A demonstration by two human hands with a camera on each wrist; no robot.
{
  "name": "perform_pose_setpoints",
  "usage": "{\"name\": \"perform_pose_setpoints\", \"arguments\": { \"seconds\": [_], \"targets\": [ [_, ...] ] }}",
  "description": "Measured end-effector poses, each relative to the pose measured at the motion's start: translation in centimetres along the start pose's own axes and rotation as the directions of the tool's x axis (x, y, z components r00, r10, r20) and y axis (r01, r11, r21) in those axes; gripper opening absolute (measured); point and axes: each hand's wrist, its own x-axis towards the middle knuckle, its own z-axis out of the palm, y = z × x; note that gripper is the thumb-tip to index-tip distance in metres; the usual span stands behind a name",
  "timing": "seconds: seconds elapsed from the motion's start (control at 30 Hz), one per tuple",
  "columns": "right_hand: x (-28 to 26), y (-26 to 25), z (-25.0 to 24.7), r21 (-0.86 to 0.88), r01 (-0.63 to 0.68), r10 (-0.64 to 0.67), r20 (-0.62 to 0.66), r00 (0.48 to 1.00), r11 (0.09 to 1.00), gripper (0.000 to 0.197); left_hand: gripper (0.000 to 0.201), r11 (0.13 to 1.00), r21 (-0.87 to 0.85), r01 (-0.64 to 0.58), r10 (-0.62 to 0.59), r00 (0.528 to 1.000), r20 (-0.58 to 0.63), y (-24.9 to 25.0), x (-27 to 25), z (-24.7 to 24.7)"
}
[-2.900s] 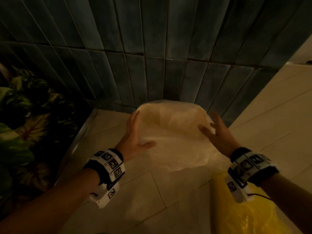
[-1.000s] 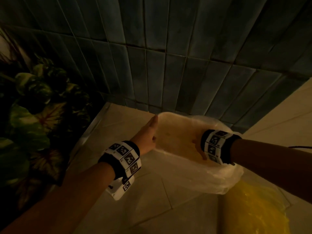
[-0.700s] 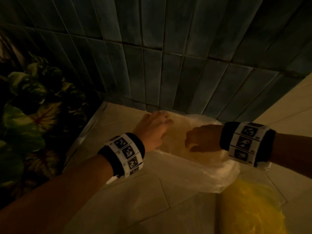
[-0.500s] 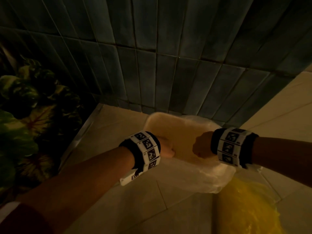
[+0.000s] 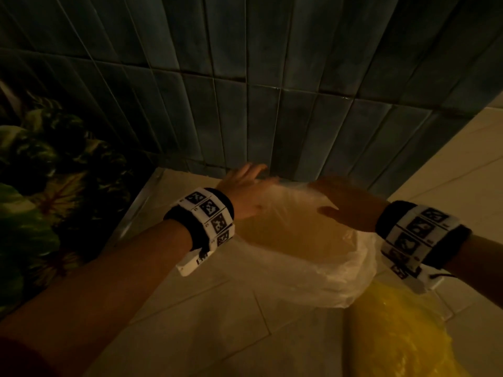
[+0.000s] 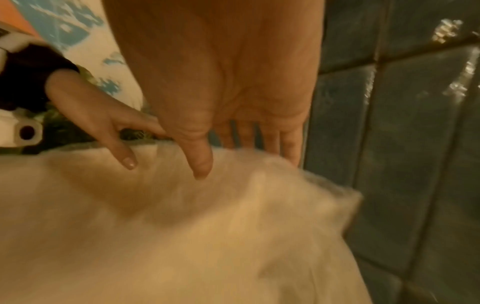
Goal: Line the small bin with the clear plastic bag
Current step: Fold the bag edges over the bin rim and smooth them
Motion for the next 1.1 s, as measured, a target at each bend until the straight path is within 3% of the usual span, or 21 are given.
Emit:
{"name": "perform_pose_setpoints", "arguments": {
  "seconds": [0.07, 0.1, 0.2, 0.33, 0.43, 0.53, 0.63, 0.7, 0.77, 0.8, 0.87, 0.93, 1.03, 1.1],
  "targets": [
    [-0.9, 0.8, 1.7, 0.132, -0.096, 0.079, 0.131, 0.988, 0.987, 0.069, 0.093, 0.99, -0.104, 0.096, -0.079, 0.984, 0.159, -0.9, -0.2, 1.4],
    [-1.3, 1.0, 2.4, 0.222, -0.138, 0.106, 0.147, 0.983, 0.965, 0.07, 0.099, 0.972, -0.19, 0.137, -0.103, 0.979, 0.176, -1.2, -0.3, 2.3],
    [-1.9, 1.2, 3.4, 0.459, -0.253, 0.233, 0.1, 0.967, 0.852, 0.067, 0.101, 0.913, -0.369, 0.176, -0.162, 0.984, 0.068, -1.1, -0.8, 3.9],
    [-2.1, 0.6, 3.3, 0.556, -0.318, 0.347, 0.055, 0.936, 0.768, 0.068, 0.102, 0.88, -0.424, 0.215, -0.221, 0.975, 0.036, -0.8, -0.1, 3.8],
    [-3.2, 0.6, 3.5, 0.623, -0.26, 0.408, -0.104, 0.907, 0.737, 0.072, 0.1, 0.853, -0.452, 0.26, -0.268, 0.962, 0.048, -0.5, 0.0, 3.5],
    [-4.7, 0.2, 5.1, 0.739, -0.178, 0.455, -0.19, 0.87, 0.65, 0.07, 0.088, 0.749, -0.596, 0.288, -0.316, 0.947, 0.061, -0.1, -0.1, 3.0],
    [-5.5, -0.1, 6.7, 0.84, -0.139, 0.503, -0.175, 0.846, 0.525, 0.072, 0.091, 0.648, -0.731, 0.215, -0.345, 0.938, -0.031, -0.4, -0.6, 2.8],
    [-6.0, -0.1, 7.2, 0.913, -0.103, 0.556, -0.149, 0.818, 0.395, 0.081, 0.094, 0.534, -0.828, 0.17, -0.35, 0.936, -0.034, -0.8, -2.1, 2.8],
    [-6.6, -0.2, 7.6, 0.967, -0.005, 0.537, -0.137, 0.833, 0.255, 0.091, 0.109, 0.466, -0.878, 0.108, -0.278, 0.96, -0.029, -1.4, -3.8, 2.9],
    [-6.9, -0.3, 7.8, 0.976, 0.043, 0.498, -0.147, 0.855, 0.213, 0.098, 0.118, 0.484, -0.87, 0.091, -0.22, 0.975, -0.02, -1.7, -4.6, 3.1],
    [-7.3, -0.4, 8.6, 0.974, 0.094, 0.411, -0.172, 0.895, 0.204, 0.125, 0.132, 0.558, -0.827, 0.074, -0.103, 0.995, 0.02, -2.0, -5.6, 4.0],
    [-7.0, -0.5, 9.7, 0.954, 0.11, 0.336, -0.204, 0.919, 0.278, 0.145, 0.137, 0.575, -0.813, 0.091, -0.076, 0.995, 0.058, -2.0, -5.9, 5.3],
    [-5.9, -0.6, 11.3, 0.945, 0.143, 0.251, -0.221, 0.942, 0.295, 0.148, 0.138, 0.552, -0.821, 0.143, -0.205, 0.978, 0.032, -2.0, -5.0, 7.5],
    [-5.3, -0.4, 12.6, 0.945, 0.103, 0.261, -0.189, 0.947, 0.309, 0.148, 0.131, 0.509, -0.839, 0.193, -0.222, 0.971, 0.089, -2.4, -4.4, 9.1]
  ]
}}
